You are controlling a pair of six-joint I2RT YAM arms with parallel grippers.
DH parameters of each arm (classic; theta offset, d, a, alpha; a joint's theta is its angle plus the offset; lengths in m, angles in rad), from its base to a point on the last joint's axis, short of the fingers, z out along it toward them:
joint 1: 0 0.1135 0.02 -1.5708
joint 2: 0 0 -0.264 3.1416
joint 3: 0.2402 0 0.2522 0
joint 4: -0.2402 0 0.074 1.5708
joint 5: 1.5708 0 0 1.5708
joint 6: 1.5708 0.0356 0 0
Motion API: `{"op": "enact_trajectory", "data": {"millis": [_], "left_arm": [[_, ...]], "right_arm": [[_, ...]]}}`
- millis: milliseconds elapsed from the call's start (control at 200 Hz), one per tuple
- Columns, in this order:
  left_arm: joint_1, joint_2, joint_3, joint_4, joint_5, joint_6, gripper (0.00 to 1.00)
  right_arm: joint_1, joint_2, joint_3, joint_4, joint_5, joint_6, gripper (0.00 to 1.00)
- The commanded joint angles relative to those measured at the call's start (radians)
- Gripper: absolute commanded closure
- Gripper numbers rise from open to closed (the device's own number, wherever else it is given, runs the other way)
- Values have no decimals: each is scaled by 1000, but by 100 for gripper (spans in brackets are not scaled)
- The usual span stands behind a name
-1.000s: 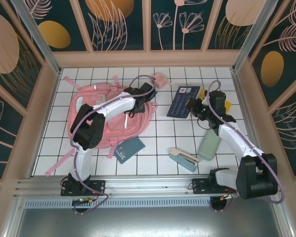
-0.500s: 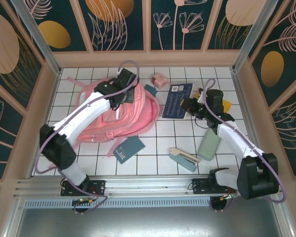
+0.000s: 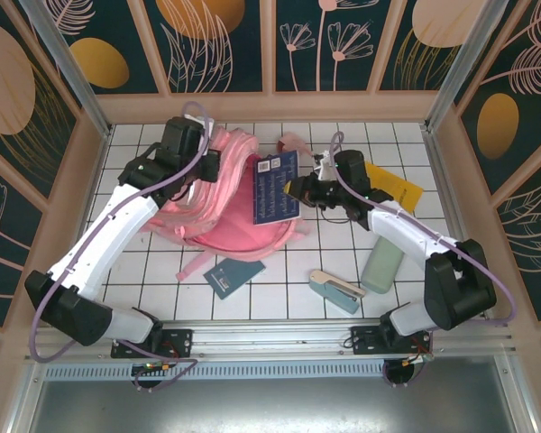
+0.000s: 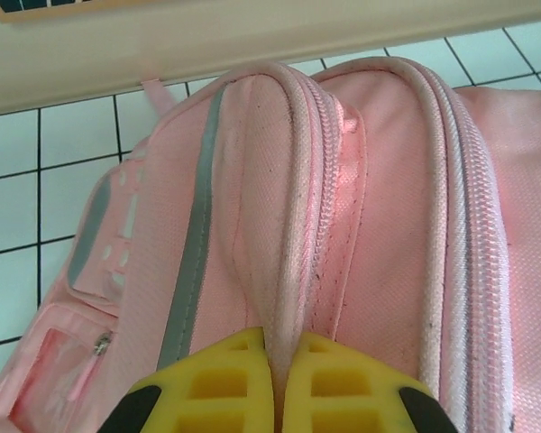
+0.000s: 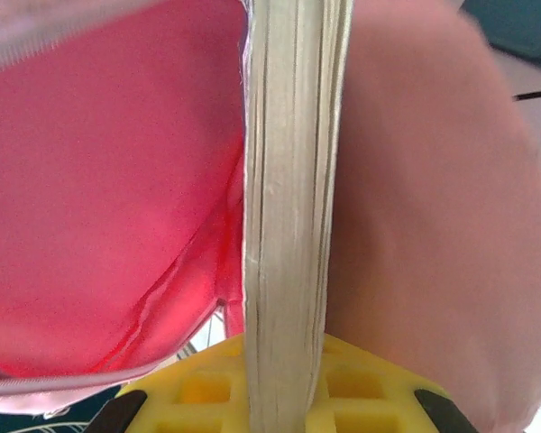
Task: Pack the student bag
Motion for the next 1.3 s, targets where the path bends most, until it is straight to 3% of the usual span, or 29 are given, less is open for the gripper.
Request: {"op": "enact_trajectory", "data": {"millis": [0,370,816,1186,1246,1296], "left_arm": [[2,-7,26,175,59,-56,100],[45,45,43,225,242,-178,100],[96,33,62,261,419,-277,100],[130,26,47,297,488,-321,100],[135,24,38,307,484,-326,100],[141,17,25,324,484,-337,100]], "right_arm": [[22,1,65,26,19,65,100],[78,-5,119,-29,137,208,100],[198,327,312,139,302,261,100],[298,681,689,41,373,286,100],[317,735,750,33,365,285,93],[329,773,803,13,360,282,76]]}}
